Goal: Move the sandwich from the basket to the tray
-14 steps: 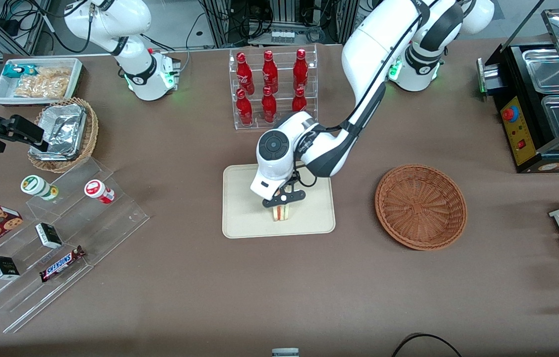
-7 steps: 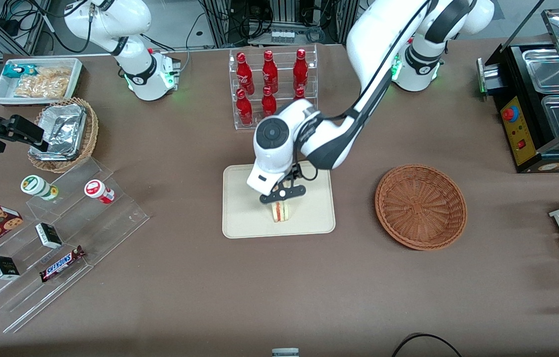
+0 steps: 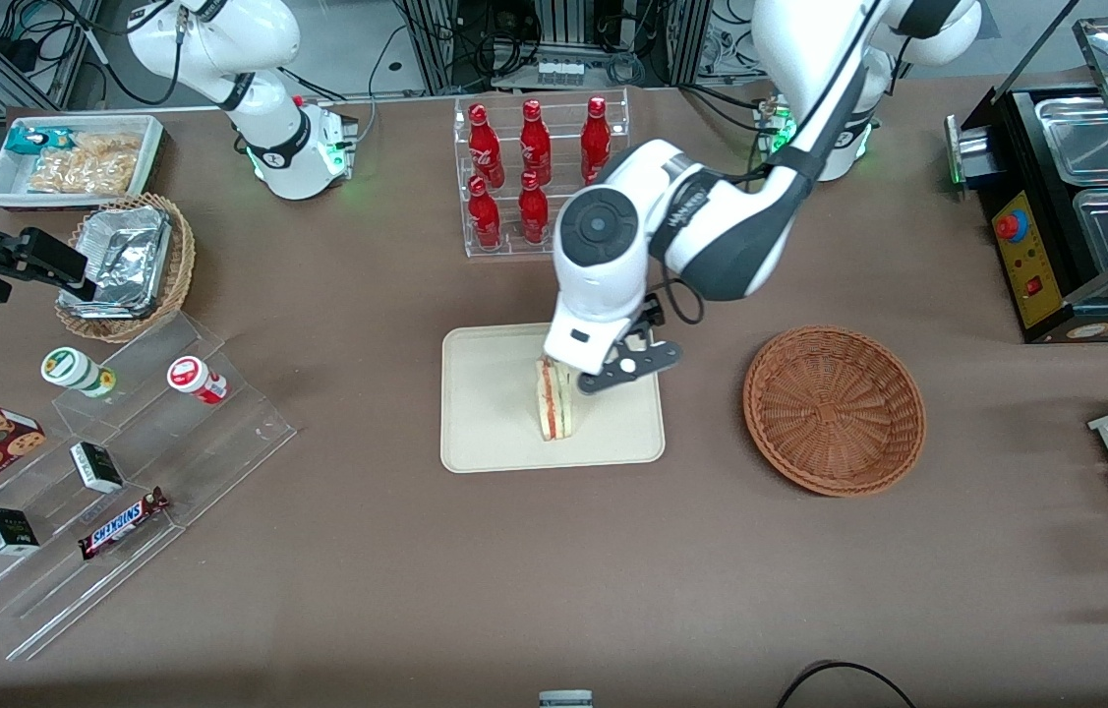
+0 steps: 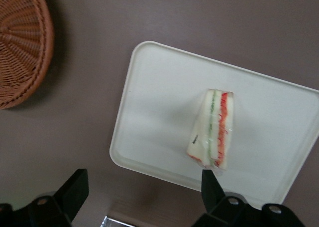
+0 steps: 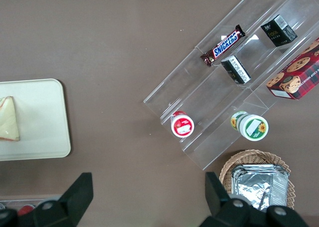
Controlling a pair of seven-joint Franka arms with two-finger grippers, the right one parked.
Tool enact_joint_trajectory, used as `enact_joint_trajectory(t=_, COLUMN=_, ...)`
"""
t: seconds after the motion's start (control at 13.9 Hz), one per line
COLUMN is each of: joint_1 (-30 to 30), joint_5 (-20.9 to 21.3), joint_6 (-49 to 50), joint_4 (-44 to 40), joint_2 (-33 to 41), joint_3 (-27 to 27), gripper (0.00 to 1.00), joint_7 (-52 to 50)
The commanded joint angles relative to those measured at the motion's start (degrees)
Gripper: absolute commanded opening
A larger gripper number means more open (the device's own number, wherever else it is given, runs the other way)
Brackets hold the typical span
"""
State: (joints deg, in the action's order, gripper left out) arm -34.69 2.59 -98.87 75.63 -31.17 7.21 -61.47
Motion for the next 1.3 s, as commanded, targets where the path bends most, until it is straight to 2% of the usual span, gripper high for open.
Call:
enact_joint_trajectory(t=0.0, joint_1=2.8, joint_5=0.0, joint_6=4.7, joint_4=1.6, joint_2=1.8, joint_3=0.3, gripper=1.00, joint_7=-2.3)
enact_joint_trajectory(t=0.22, joint_1=7.9, joint_5=-0.1, joint_6=8.5, joint_4=2.6, joint_2=3.5, joint_3=0.4, gripper=1.00, joint_7=1.9)
enact_joint_trajectory(t=0.72, joint_1=18.4, joint_5=-0.1, joint_6=8.9, joint_4=17.8, joint_2=16.9, joint_3=0.4, gripper=1.00, joint_7=20.0)
enact_joint_trajectory(t=1.01, joint_1=27.0, joint_5=-0.3, joint_6=10.0, joint_4=27.5, joint_2=27.7, joint_3=0.5, gripper=1.00, joint_7=36.3)
enact_joint_trajectory(t=1.23, joint_1=31.8, joint_5=-1.1, joint_6=18.1, joint_4=25.1, joint_2=30.6, joint_3=0.4, gripper=1.00, joint_7=49.9)
